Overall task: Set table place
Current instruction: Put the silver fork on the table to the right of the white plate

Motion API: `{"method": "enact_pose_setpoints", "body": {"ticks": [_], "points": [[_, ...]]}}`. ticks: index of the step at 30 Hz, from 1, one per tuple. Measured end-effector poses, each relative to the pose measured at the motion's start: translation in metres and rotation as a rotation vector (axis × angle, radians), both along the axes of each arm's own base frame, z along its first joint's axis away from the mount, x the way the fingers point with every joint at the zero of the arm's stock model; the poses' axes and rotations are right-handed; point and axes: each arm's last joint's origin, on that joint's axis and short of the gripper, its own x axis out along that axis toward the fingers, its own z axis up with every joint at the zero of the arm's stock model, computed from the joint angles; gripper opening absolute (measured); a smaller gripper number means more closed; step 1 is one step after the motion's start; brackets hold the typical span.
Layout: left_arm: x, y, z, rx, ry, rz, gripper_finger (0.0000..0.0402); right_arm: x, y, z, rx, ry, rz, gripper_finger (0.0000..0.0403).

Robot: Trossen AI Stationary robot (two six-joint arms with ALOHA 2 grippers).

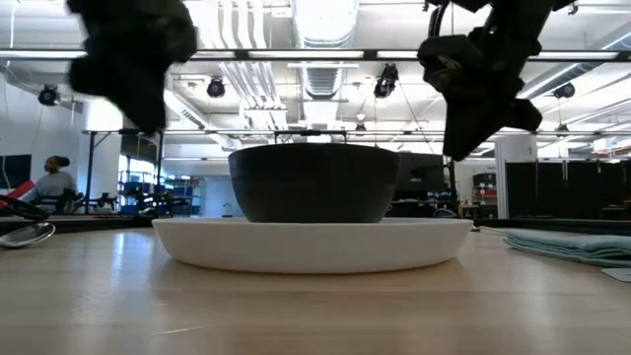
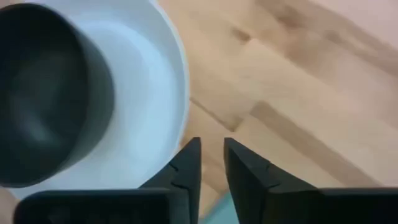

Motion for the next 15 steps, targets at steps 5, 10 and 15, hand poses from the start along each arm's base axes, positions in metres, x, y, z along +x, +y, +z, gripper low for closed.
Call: {"method": "enact_pose_setpoints", "body": {"ticks": [5,10,15], "points": [[-0.021,-0.007,-0.031,-0.141,0.021,0.089,0.0118,-0.01,-0.009,0.005,-0.008,0.043,-0.026,0.0109],[-0.033,-0.019,-0.04,-0.203,0.0,0.163,0.0118,-0.021,-0.02,0.007,-0.032,0.121,-0.075,0.0149],[-0.035,-0.023,-0.038,-0.21,-0.013,0.18,0.0118,-0.029,-0.033,0.007,-0.042,0.194,-0.107,0.0174]]}}
